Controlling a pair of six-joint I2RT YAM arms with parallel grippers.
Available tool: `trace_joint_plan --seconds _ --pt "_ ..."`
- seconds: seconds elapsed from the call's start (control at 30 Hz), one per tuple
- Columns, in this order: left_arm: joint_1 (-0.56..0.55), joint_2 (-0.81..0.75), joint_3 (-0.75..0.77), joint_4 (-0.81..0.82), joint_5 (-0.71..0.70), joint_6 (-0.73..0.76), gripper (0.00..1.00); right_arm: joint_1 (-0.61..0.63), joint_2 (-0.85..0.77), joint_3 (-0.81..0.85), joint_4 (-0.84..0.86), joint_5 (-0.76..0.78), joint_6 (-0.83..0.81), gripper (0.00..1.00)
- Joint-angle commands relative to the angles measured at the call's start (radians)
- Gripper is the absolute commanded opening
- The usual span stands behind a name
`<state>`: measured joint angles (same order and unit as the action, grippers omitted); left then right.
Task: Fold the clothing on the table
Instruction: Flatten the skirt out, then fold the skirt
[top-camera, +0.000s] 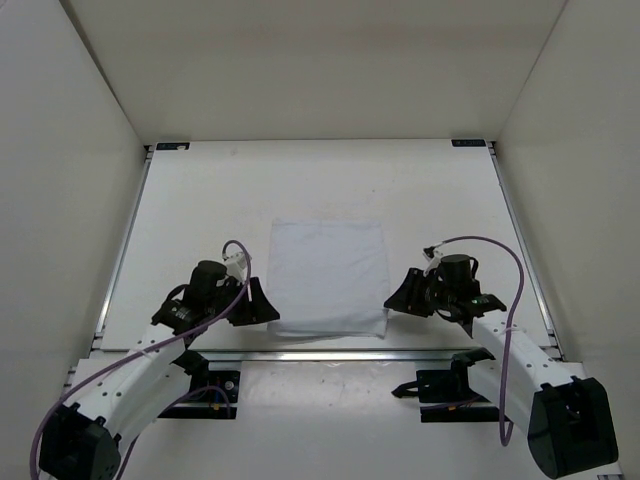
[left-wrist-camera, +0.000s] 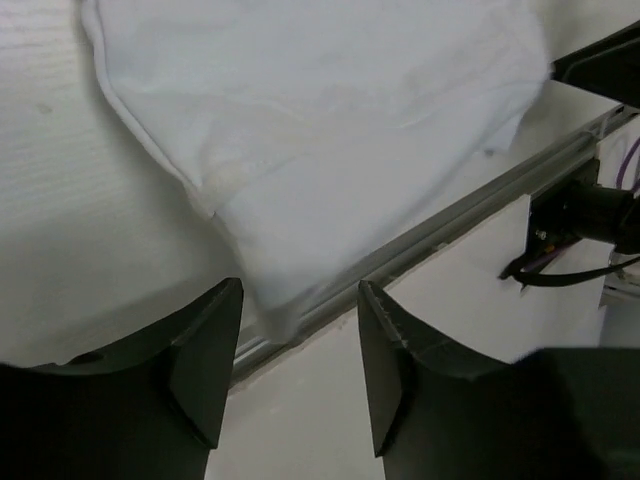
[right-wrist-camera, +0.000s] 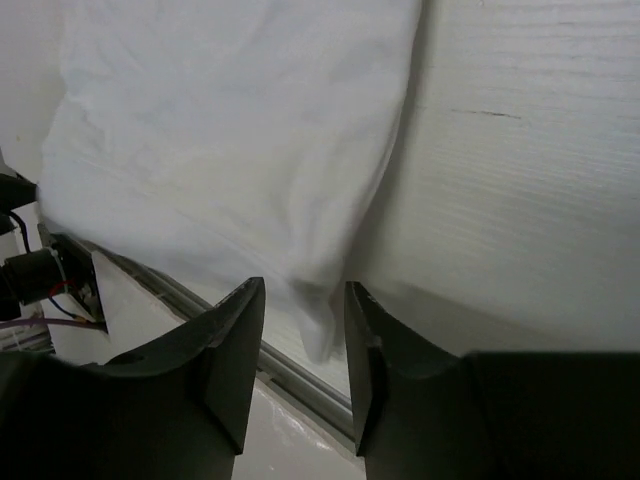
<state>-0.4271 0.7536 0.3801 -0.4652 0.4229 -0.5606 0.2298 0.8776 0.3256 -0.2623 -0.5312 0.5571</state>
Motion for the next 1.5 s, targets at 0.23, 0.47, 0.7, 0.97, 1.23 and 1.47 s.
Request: trace_joint_plan --seconds 0.23,0.47,0.7,0.97,1.23,1.47 --pt "0.004 -0.105 0.003 -0.136 -0.032 -0.036 0.81 0.091 -0.071 -0.023 -0.058 0.020 0.020 0.46" --pt "-0.007 -0.085 -0.010 -0.188 -0.111 -0.090 0.67 0.190 -0.092 -0.079 -0.104 0.062 0.052 0.45" --pt "-0.051 -0.083 -0.039 -0.178 -0.170 -0.145 0.59 0.224 -0.124 -0.145 -0.097 0.080 0.096 0.39" --pt "-0.095 -0.034 -0.102 -0.101 -0.161 -0.183 0.55 0.213 -0.092 -0.166 -0.037 0.059 0.101 0.13" --pt "-0.113 -0.002 -0.133 0.013 -0.150 -0.216 0.60 0.221 -0.046 -0.137 -0.009 0.057 0.098 0.00" --pt "-0.104 0.039 -0.155 0.051 -0.142 -0.213 0.33 0.206 -0.040 -0.106 0.003 0.054 0.101 0.00"
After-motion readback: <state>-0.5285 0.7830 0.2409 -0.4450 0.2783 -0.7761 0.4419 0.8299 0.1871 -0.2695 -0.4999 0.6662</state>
